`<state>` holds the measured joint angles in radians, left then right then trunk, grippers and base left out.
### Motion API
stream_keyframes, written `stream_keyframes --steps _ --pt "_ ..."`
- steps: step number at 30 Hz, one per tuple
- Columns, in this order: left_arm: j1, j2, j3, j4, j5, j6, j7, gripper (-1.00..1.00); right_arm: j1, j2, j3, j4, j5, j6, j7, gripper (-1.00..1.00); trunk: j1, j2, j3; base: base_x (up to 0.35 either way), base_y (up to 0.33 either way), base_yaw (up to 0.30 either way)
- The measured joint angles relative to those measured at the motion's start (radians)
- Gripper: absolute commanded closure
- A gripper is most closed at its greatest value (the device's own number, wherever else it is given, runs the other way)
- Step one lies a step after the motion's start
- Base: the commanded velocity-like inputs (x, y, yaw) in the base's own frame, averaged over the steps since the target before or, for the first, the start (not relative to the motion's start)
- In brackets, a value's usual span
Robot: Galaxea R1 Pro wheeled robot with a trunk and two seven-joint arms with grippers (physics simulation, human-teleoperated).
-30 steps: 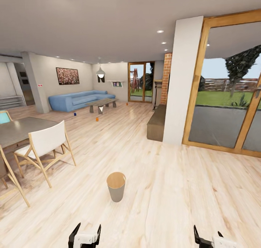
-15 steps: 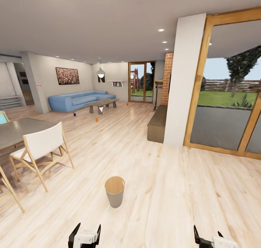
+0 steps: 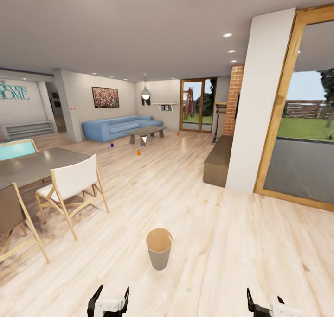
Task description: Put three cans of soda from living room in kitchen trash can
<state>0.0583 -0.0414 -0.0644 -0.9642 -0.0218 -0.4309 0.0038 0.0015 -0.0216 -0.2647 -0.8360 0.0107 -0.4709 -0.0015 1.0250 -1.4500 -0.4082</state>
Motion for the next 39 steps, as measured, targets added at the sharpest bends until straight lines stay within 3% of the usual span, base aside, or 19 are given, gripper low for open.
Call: stream_keyframes --steps 15,27,39 --pt "0.000 0.000 0.000 -0.001 0.000 0.000 0.000 -1.00 0.000 0.000 0.001 0.000 0.000 0.000 0.000 -1.00 0.000 0.000 -0.001 0.070 0.000 0.219" --pt "0.000 0.000 0.001 -0.001 0.000 0.000 0.000 -1.00 -0.001 0.023 0.008 0.000 0.002 0.002 -0.034 -1.00 0.000 0.000 -0.001 0.004 0.000 0.015" --pt "-0.002 -0.001 0.003 0.002 0.001 0.007 0.004 -1.00 -0.002 0.025 0.010 -0.003 0.011 0.005 -0.039 -1.00 0.000 0.000 -0.001 0.000 0.000 0.000"
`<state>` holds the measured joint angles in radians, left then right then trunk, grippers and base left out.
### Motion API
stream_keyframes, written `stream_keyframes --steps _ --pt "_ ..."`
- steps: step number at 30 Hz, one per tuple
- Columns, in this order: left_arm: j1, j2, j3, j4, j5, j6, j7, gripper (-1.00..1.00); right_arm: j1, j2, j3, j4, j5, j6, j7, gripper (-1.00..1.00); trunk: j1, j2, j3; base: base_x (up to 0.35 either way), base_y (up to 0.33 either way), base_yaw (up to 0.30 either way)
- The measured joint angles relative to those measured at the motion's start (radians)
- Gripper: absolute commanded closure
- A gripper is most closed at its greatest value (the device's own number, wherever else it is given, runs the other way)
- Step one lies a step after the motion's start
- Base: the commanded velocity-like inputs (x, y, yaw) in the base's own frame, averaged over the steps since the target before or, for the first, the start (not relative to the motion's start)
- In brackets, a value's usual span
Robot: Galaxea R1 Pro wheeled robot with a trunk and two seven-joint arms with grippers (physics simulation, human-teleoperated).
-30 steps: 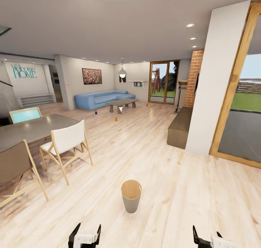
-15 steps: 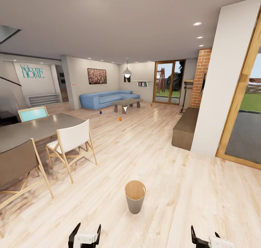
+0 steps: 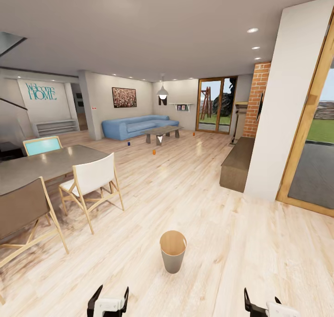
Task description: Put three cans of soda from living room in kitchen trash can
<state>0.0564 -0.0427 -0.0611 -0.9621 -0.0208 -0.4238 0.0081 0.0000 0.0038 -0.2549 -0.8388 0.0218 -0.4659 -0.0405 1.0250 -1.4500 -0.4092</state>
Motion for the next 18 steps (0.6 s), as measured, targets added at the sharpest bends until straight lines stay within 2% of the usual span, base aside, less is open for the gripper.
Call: stream_keyframes --steps 6,9,10,11,12,13,14,18 --pt "-0.004 0.000 0.010 0.000 0.004 0.003 0.035 -1.00 0.000 0.000 0.001 0.000 0.032 0.002 -0.001 -1.00 0.000 0.000 0.000 0.003 0.000 0.000" --pt "-0.004 0.000 0.040 -0.001 0.012 0.003 0.084 -1.00 0.000 0.000 0.002 0.000 0.039 0.002 -0.001 -1.00 0.000 0.000 0.000 0.031 0.000 0.000" --pt "-0.004 0.000 0.040 -0.001 0.011 0.003 0.084 -1.00 0.000 0.000 0.002 0.000 0.039 0.002 -0.001 -1.00 0.000 0.000 0.000 0.042 0.000 0.000" --pt "-0.004 0.000 0.055 -0.001 0.018 0.003 0.099 -1.00 0.000 0.000 0.002 0.000 0.041 0.002 -0.001 -1.00 0.000 0.000 0.000 0.053 0.000 0.000" --pt "-0.004 0.001 0.085 -0.002 0.034 0.002 0.120 -1.00 0.000 0.000 0.002 0.000 0.043 0.002 -0.001 -1.00 0.000 0.000 0.000 0.053 0.000 0.000" --pt "-0.004 0.001 0.085 -0.002 0.033 0.002 0.121 -1.00 0.000 0.000 0.002 0.000 0.043 0.002 -0.001 -1.00 0.000 0.000 0.000 0.030 0.000 0.000" --pt "-0.004 0.001 0.121 -0.002 0.058 0.001 0.142 -1.00 0.000 0.000 0.002 -0.003 0.046 0.002 -0.001 -1.00 0.000 0.000 0.000 0.024 0.000 0.000" --pt "-0.004 0.001 0.139 -0.002 0.066 0.002 0.156 -1.00 -0.001 0.000 0.003 -0.041 0.050 0.005 0.001 -1.00 0.000 0.000 0.000 0.012 0.000 0.000"
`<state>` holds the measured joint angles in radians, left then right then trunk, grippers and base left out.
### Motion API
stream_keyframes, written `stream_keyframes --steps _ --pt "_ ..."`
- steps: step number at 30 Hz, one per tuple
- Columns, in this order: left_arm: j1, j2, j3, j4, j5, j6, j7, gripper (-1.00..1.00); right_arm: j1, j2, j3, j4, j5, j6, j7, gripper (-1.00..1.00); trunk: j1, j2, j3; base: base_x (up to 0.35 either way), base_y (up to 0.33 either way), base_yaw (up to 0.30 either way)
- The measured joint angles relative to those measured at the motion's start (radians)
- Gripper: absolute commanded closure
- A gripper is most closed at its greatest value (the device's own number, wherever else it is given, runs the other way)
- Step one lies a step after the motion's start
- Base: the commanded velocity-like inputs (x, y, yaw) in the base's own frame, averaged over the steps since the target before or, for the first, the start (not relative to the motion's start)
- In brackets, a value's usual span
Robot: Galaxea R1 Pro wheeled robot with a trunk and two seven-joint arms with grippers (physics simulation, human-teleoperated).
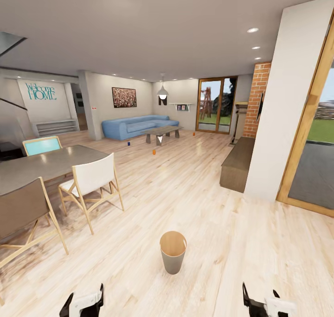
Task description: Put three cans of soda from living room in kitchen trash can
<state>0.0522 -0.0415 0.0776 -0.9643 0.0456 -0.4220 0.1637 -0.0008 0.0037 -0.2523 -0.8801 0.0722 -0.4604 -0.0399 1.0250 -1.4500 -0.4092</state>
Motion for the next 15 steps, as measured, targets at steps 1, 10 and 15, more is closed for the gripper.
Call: stream_keyframes --steps 1,10,15 --pt "0.000 0.000 0.002 0.000 0.001 0.000 0.002 -1.00 0.000 0.000 0.001 -0.020 0.002 0.003 0.000 -1.00 0.000 0.000 0.000 0.008 0.000 0.000" --pt "-0.003 0.000 0.009 0.001 0.002 0.000 0.008 -1.00 0.010 0.071 0.122 -0.482 0.047 0.442 0.000 -1.00 0.000 0.000 0.000 0.002 0.000 0.000" --pt "-0.002 -0.001 0.005 0.001 -0.002 0.000 0.005 -1.00 -0.011 0.088 0.254 -0.660 0.054 0.870 -0.025 -1.00 0.000 0.000 0.000 0.000 0.000 0.000"
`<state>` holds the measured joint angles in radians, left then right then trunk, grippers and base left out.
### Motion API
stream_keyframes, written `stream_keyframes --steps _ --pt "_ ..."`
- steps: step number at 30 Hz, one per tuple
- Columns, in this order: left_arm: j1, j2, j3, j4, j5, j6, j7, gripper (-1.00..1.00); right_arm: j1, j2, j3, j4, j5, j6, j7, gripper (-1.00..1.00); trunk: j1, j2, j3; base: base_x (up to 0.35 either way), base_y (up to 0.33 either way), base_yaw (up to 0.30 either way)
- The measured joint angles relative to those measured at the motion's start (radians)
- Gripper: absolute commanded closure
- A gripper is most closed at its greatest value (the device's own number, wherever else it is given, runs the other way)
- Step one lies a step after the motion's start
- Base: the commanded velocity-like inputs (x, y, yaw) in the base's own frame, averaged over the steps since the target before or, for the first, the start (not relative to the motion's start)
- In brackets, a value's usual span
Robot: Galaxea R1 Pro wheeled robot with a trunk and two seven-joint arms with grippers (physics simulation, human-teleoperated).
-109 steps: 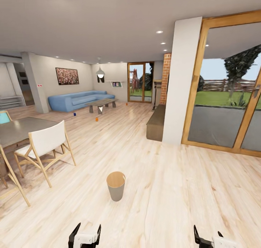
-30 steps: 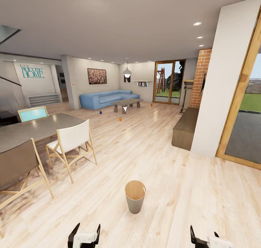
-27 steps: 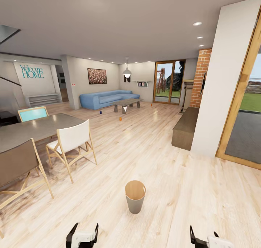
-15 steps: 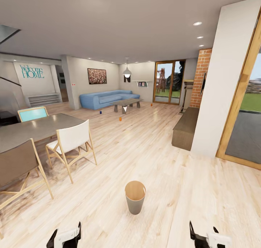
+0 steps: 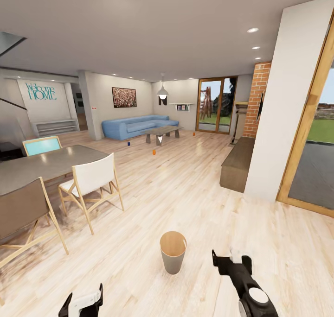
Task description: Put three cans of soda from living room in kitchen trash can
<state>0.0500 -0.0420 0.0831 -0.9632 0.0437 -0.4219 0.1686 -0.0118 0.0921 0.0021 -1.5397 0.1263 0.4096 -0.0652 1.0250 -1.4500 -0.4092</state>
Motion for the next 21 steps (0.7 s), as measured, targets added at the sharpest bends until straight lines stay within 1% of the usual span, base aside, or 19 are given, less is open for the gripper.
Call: stream_keyframes --steps 1,3,5,6,7,10,13,14,16,18,21 --pt "0.000 0.000 0.000 0.000 0.000 0.000 0.000 -1.00 0.000 0.000 0.000 0.000 0.000 0.002 0.000 -1.00 0.000 0.000 0.000 0.000 0.000 0.000" --pt "0.000 0.000 -0.001 0.000 -0.001 0.000 0.000 -1.00 -0.037 0.002 0.024 -0.015 -0.002 0.121 -0.030 -1.00 0.000 0.000 0.000 0.000 0.000 0.000" --pt "0.000 -0.001 -0.001 0.001 -0.002 0.000 0.000 -1.00 -0.091 0.003 0.048 -0.024 -0.003 0.234 -0.056 -1.00 0.000 0.000 0.000 0.000 0.000 0.000" --pt "0.000 -0.001 -0.001 0.001 -0.002 0.000 0.000 -1.00 -0.120 0.003 0.060 -0.027 -0.004 0.285 -0.066 -1.00 0.000 0.000 0.000 0.000 0.000 0.000" --pt "0.000 -0.001 -0.002 0.001 -0.003 0.000 0.000 -1.00 -0.198 0.003 0.090 -0.029 -0.010 0.411 -0.084 -1.00 0.000 0.000 0.000 0.000 0.000 0.000" --pt "0.000 -0.001 -0.003 0.001 -0.004 0.000 -0.001 -1.00 -0.286 0.003 0.107 -0.020 -0.013 0.514 -0.088 -1.00 0.000 0.000 0.000 0.000 0.000 0.000" --pt "0.000 -0.001 -0.004 0.001 -0.004 0.000 -0.001 -1.00 -0.360 0.003 0.116 -0.004 -0.016 0.591 -0.057 -1.00 0.000 0.000 0.000 0.000 0.000 0.000" --pt "0.000 -0.001 -0.004 0.001 -0.004 0.000 -0.001 -1.00 -0.361 0.003 0.116 -0.004 -0.016 0.592 -0.056 -1.00 0.000 0.000 0.000 0.000 0.000 0.000" --pt "0.000 -0.001 -0.004 0.001 -0.004 0.000 -0.001 -1.00 -0.404 0.003 0.118 0.024 -0.018 0.623 -0.004 -1.00 0.000 0.000 0.000 0.000 0.000 0.000" --pt "0.000 -0.001 -0.005 0.001 -0.004 0.000 -0.001 -1.00 -0.450 0.002 0.118 0.076 -0.018 0.637 0.061 -1.00 0.000 0.000 0.000 0.000 0.000 0.000" --pt "0.001 -0.001 -0.005 0.000 -0.004 0.000 -0.001 -1.00 -0.533 -0.001 0.114 0.202 -0.017 0.638 0.138 -1.00 0.000 0.000 0.000 0.000 0.000 0.000"
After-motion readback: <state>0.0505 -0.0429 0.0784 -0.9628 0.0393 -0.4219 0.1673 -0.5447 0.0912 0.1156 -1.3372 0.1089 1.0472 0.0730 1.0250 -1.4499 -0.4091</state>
